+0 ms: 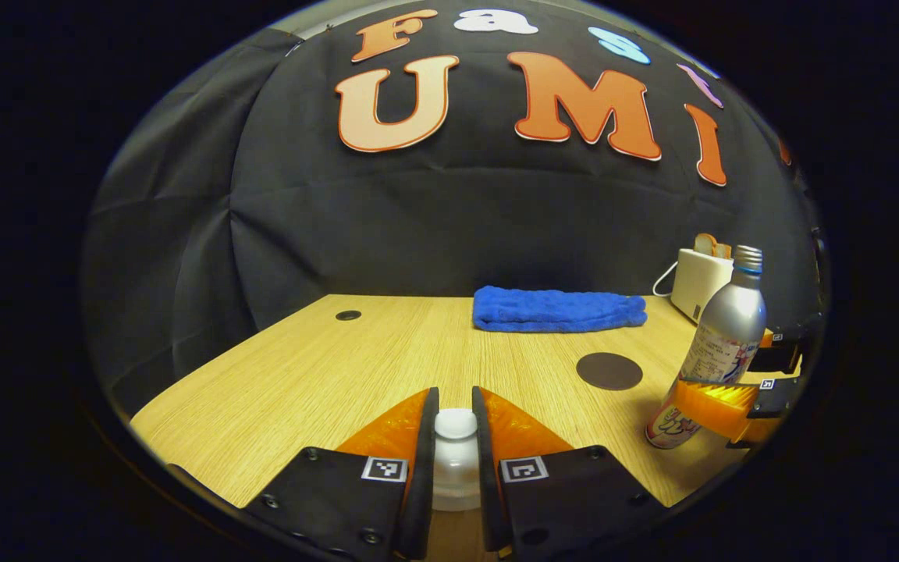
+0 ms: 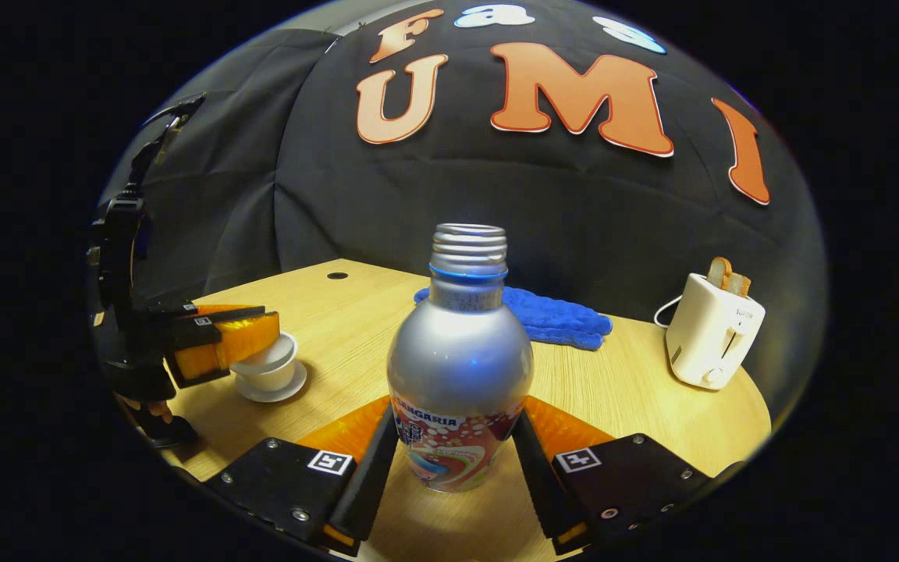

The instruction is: Open the teacup lid with one hand, grasp the water bottle and pour water into the teacup with the other hand; after pouring, place the water bottle on the coaster and then close the teacup lid.

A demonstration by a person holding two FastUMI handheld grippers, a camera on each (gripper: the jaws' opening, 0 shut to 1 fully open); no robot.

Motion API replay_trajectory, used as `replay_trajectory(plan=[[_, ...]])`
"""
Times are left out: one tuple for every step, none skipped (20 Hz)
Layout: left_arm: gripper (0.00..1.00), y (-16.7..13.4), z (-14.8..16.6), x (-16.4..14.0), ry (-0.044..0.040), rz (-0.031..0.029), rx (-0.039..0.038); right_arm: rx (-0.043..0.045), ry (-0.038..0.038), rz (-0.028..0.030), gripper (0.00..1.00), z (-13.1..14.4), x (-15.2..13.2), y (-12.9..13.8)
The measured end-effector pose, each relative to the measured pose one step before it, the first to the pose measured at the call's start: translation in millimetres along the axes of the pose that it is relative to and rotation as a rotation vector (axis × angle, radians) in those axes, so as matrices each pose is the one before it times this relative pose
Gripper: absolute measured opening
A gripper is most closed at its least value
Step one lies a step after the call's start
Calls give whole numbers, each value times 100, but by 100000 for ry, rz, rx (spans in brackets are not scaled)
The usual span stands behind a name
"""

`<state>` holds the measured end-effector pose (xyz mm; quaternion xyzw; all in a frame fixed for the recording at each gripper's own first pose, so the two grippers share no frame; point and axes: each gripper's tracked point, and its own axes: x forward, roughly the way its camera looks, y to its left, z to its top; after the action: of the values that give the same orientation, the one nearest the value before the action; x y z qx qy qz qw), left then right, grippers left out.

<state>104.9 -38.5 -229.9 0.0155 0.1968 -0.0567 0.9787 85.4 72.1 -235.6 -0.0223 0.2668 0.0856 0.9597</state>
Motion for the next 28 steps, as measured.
replay_trajectory(plan=[[29,122,571,-227,-1101,229,-90,-1336,-428,-278,80,398,-68,53],[29,260,301,-108,-1138,303,17,-1709,-702,-390,80,442,-65,-34],[29,274,615,-279,-1470,528,101,-2320,-730,-669,80,349,-114,-84],[29,231,372,-237,-989,199,241,-2939,-560,-761,80,390,-54,-112],[29,290,357,-308,-1012,408,96,-3383,-528,-1120,80,316,5,-119],[29,242,243,-222,-700,356,225,-3540,-597,-977,79,366,91,-181],[29,475,233,-346,-766,771,310,-3630,-734,-835,79,423,33,-117],[29,506,193,-393,-529,943,296,-3814,-878,-820,79,477,34,-118],[29,578,181,-275,-521,1090,107,-3868,-1236,-1070,79,520,50,-82],[29,584,106,-280,-338,884,-110,-4105,-897,-910,80,597,88,-48],[29,675,239,-374,-257,866,-359,-4259,-1118,-717,80,457,86,61],[29,618,83,-323,-440,806,-543,-4418,-838,-659,79,534,99,-145],[29,817,246,-300,-391,885,-499,-4414,-645,-737,79,403,108,29],[29,936,32,-232,-117,934,-283,-4349,-216,-853,79,294,221,-18],[25,833,81,-201,64,965,-105,-3984,-151,-718,79,378,165,38],[29,682,50,-223,-56,754,-211,-3372,497,-648,79,189,118,-69],[29,831,147,-214,-253,566,-200,-2797,816,-412,79,-72,345,76],[29,765,136,-208,-304,1015,-189,-2698,1726,-424,79,-112,275,78],[29,820,75,-112,-143,930,-1,-2538,1044,-533,79,53,224,157],[26,569,-217,-133,368,479,313,-2743,473,-688,79,104,338,187],[29,319,-339,-130,1411,-506,729,-3106,141,-193,79,272,202,283],[26,589,-151,-28,79,301,540,-3422,-473,234,79,308,126,323],[29,434,-70,-129,737,59,233,-3788,-308,769,79,216,-7,397],[29,400,-103,-180,226,-153,-344,-4257,-336,1012,79,306,117,469],[25,348,-77,-25,387,-42,-598,-4306,-362,751,79,212,219,291],[29,365,0,-180,204,147,-560,-4087,-725,201,78,399,-9,159],[26,413,53,-158,-273,365,-146,-3332,-472,-291,78,228,447,141],[29,349,-54,-40,-232,263,-130,-3297,-543,244,78,311,177,253]])
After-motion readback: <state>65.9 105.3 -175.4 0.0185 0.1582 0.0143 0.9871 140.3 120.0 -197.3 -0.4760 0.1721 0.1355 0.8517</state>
